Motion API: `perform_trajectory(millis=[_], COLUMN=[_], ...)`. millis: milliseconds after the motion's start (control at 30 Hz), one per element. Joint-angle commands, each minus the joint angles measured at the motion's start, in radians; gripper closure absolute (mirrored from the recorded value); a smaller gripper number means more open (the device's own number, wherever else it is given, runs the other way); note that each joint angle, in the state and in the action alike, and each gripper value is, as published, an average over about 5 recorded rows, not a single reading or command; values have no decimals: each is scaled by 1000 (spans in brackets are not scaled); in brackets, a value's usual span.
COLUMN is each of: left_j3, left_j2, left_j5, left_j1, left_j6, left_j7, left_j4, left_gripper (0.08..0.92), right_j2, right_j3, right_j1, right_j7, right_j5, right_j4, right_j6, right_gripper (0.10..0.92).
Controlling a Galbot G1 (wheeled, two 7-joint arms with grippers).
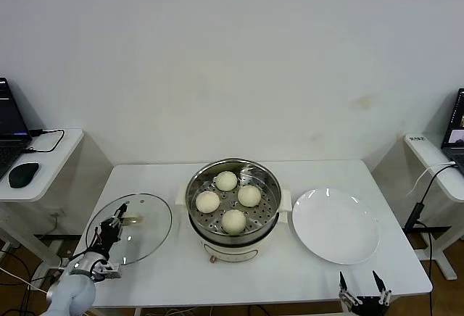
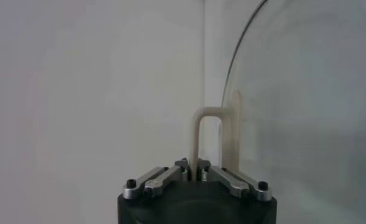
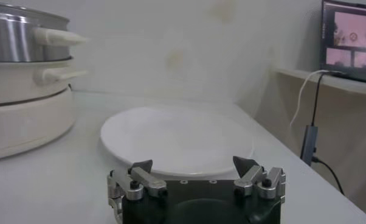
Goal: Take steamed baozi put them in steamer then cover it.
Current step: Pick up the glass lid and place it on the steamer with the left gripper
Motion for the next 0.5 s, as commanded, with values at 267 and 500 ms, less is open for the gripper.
perform_trajectory(millis=[267, 500], left_j3=[-121, -27], left_j2=[91, 212], left_j5=[-179, -273], left_j1=[194, 165], left_j6=[418, 540], left_j7=[199, 270], left_j4=[-585, -760], left_gripper=[851, 851], right_j2=[-37, -48], right_j3=[-55, -87], right_j1=[-11, -5], right_j7=[-3, 1], right_j5=[-23, -82], right_j4=[18, 33], right_j6=[10, 14], right_gripper=[203, 203])
